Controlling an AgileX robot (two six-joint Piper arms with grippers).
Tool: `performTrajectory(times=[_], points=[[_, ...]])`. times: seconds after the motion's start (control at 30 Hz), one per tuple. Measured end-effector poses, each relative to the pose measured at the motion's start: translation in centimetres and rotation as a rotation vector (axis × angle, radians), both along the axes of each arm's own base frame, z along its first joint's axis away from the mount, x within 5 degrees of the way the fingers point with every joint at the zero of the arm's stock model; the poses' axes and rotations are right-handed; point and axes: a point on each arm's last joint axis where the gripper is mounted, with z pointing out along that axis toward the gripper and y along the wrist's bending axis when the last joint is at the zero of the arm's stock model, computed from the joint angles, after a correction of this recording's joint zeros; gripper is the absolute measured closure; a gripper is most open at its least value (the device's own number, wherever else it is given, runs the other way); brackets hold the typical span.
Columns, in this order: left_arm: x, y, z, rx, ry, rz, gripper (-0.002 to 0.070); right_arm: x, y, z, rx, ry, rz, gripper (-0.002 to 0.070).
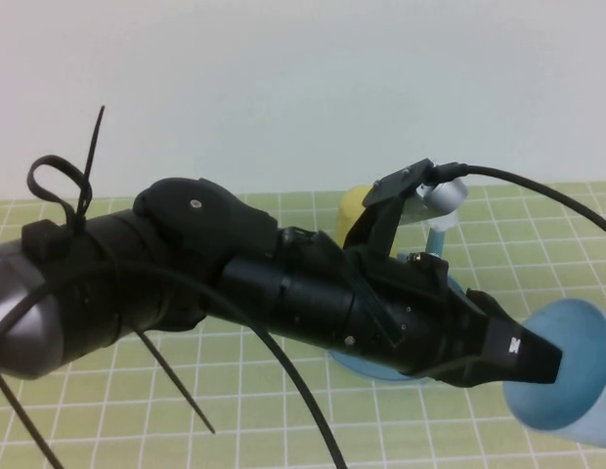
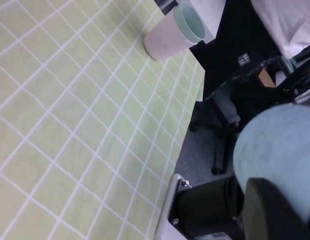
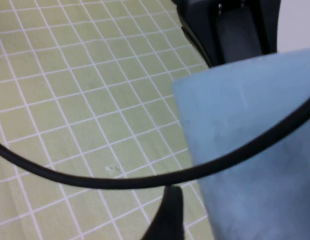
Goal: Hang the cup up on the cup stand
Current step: Adjust the cup with two arms
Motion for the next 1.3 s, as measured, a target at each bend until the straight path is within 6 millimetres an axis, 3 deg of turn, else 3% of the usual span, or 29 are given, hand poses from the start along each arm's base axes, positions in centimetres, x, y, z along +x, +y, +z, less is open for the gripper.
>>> performTrajectory(times=[0.4,0.73,1.07,1.17,1.3], points=[[-0.2,-1.3,-1.0,0.014,0.020,-0.018,0.0675,2.5,0.2,-1.0,0.000,0.081,0.001,0.0000],[-0.1,-1.7,-1.3,0.022,0.006,-0.004,0.0675,2.6,0.2,-1.4,-0.016,0.116,0.024,0.0051],[-0.1,-1.7,-1.0,0.012,-0.019,-0.009,0.0671,2.6,0.2,-1.5,-0.023,0.117,0.025,0.0055],[0.0,-1.8,-0.9,-0.001,-0.007,-0.004,0.0639,2.6,0.2,-1.5,-0.023,0.117,0.025,0.0056],[0.0,-1.8,-0.9,-0.003,-0.005,-0.003,0.0533,2.6,0.2,-1.5,-0.023,0.120,0.028,0.0057]])
